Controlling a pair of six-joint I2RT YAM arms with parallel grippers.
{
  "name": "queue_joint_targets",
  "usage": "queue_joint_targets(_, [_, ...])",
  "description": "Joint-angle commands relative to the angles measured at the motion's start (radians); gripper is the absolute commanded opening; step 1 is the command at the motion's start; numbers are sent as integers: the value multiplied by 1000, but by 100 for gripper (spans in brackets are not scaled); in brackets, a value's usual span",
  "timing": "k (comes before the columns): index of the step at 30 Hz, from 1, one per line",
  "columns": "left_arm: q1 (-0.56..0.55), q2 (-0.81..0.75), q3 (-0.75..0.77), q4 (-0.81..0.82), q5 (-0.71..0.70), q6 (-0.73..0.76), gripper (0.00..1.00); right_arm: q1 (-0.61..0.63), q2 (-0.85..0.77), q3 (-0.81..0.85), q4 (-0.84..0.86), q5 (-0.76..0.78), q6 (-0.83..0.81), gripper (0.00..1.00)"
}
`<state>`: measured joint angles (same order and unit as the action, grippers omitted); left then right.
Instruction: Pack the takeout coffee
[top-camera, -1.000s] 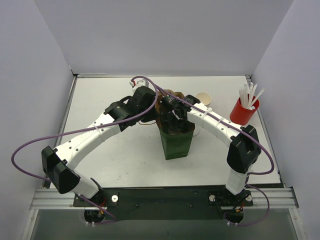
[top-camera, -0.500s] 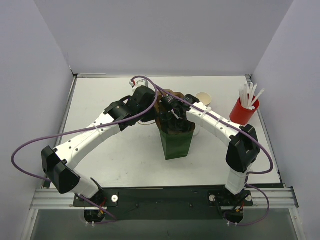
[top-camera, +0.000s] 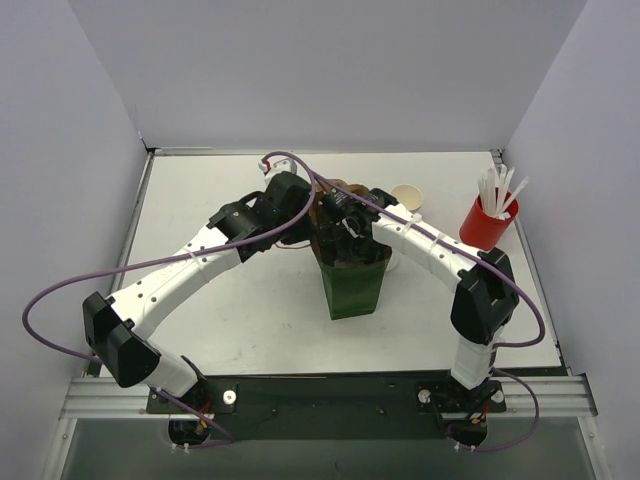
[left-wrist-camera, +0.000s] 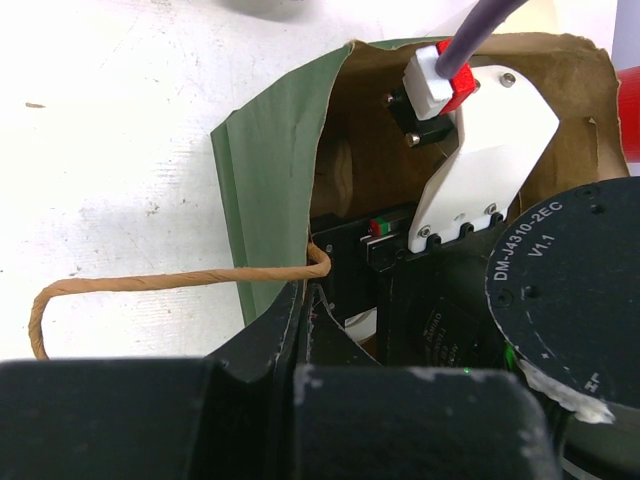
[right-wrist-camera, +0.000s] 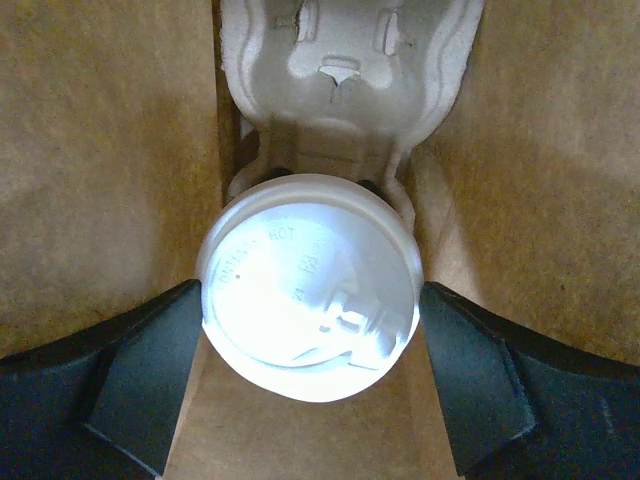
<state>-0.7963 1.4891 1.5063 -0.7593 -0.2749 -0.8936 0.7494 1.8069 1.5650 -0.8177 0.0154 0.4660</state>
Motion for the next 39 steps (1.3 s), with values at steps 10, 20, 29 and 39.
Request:
queue_joint_targets(10, [0, 8, 35, -8, 25, 8, 0, 2, 54, -22, -89, 55, -12, 85])
queue_joint_targets(20, [2, 20, 54, -34, 31, 21, 0, -5, 37, -2, -95, 57, -4, 85])
queue_joint_targets(29, [0, 62, 95, -78, 49, 68, 0, -10, 29, 13, -101, 66, -1, 86])
queue_joint_targets(39, [-1, 72, 103, -87, 55, 78, 0, -12, 19, 40, -110, 69, 2, 86])
